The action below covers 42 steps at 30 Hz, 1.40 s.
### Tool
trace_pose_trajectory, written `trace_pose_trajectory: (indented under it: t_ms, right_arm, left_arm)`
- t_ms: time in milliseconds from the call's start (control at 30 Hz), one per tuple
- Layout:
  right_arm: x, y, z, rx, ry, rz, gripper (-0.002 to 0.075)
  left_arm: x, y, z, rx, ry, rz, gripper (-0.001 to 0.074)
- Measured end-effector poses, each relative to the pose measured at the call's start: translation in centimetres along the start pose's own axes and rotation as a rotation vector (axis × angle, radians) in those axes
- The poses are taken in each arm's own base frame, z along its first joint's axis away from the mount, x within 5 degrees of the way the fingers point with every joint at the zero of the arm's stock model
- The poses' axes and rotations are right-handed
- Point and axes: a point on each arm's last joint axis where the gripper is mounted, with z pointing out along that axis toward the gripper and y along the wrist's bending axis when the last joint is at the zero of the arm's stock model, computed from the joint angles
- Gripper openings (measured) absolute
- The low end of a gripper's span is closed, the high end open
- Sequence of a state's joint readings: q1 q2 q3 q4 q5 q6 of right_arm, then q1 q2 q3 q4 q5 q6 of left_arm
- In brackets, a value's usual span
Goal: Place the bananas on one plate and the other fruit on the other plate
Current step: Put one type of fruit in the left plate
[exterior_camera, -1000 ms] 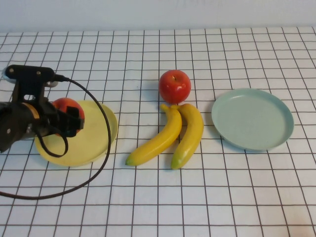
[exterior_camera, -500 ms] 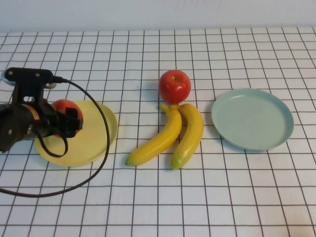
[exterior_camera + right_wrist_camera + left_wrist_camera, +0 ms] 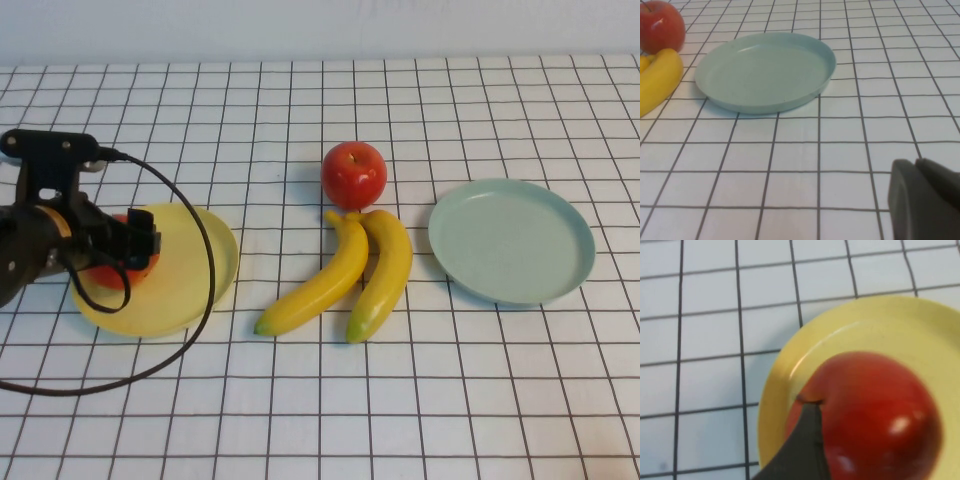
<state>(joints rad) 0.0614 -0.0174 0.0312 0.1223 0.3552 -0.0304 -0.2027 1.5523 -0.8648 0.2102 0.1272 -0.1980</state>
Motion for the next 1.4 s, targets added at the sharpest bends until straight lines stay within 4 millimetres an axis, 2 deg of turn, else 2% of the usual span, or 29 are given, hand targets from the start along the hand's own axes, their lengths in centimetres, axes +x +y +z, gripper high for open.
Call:
trace_pose_trajectory:
  t_ms: [100,200,333,433,533,600,800,867,1100,1200,1400]
  right_arm:
    - [0.0,0.0,0.0,0.0,0.0,0.0,-0.0015]
    - [0.0,0.0,0.0,0.0,0.0,0.0,-0.0015]
    - [0.0,0.0,0.0,0.0,0.0,0.0,-0.0015]
    - [0.0,0.0,0.0,0.0,0.0,0.0,-0.0015]
    - [0.0,0.0,0.0,0.0,0.0,0.0,-0.0015]
    - [0.0,0.0,0.0,0.0,0.0,0.0,-0.0015]
    - [0.0,0.0,0.0,0.0,0.0,0.0,-0.0015]
    - [0.0,0.0,0.0,0.0,0.0,0.0,-0.0015]
    - [0.0,0.0,0.0,0.0,0.0,0.0,-0.0015]
    - [0.0,0.0,0.0,0.0,0.0,0.0,-0.0015]
    - [0.0,0.0,0.0,0.0,0.0,0.0,-0.0015]
  left_arm:
    - [-0.6,0.0,-0.7,0.004,-0.046,0.002,0.0668]
    - [-1.8,-0.5,-2.3,0.017,-0.109,0.012,0.0668]
    - [-5.0,-3.6,-4.7,0.079,-0.174,0.092,0.0668]
    - [-7.4,-6.8,-5.2,0.133,-0.199,0.168,0.0668]
    - [-9.6,-9.6,-3.7,0.175,-0.221,0.211,0.0668]
    - [-10.4,-11.4,-1.6,0.198,-0.214,0.229,0.0668]
    - [-10.5,-16.8,4.5,0.238,-0.118,0.315,0.0668]
    - [-10.9,-17.8,5.5,0.249,-0.11,0.306,0.0668]
    - [-9.7,-19.7,10.1,0.284,-0.05,0.287,0.0668]
    - [-9.1,-20.1,11.3,0.298,-0.034,0.281,0.0668]
    - [-9.2,-20.3,12.0,0.306,-0.067,0.29,0.0668]
